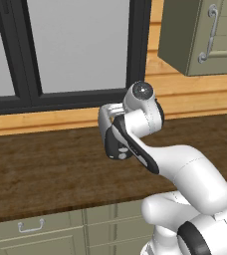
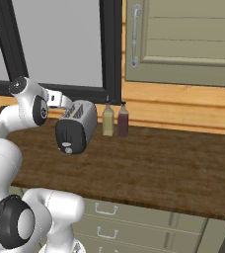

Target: Start the toaster. Once the lever pops up, take the bread to the plate on the dining counter.

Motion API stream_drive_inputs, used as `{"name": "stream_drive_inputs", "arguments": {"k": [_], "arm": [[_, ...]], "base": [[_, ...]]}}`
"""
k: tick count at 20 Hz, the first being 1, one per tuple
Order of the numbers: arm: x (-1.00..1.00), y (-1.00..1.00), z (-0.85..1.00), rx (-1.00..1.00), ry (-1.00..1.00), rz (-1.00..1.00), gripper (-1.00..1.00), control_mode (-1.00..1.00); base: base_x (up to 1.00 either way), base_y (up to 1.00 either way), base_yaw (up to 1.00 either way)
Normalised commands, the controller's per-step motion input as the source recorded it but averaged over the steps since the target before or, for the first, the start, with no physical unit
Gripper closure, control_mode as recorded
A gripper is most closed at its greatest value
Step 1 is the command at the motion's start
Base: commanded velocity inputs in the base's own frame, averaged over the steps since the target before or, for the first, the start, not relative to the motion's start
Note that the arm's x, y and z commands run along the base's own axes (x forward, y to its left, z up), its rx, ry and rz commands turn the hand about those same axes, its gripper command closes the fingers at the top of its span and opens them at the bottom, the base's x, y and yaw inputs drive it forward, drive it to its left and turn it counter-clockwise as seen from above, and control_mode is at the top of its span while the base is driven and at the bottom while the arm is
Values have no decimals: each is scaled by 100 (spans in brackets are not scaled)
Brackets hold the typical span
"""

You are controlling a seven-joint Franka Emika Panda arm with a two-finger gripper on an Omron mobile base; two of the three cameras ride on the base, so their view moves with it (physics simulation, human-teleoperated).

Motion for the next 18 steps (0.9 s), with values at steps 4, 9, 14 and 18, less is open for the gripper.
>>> {"name": "stream_drive_inputs", "arguments": {"k": [4,9,14,18], "arm": [[0,0,0,0,0,0,-100,-100],[0,0,0,0,0,0,-100,-100],[0,0,0,0,0,0,-100,-100],[0,0,0,0,0,0,-100,-100]], "base": [[0,0,0],[0,0,0],[0,0,0],[0,0,0]]}}
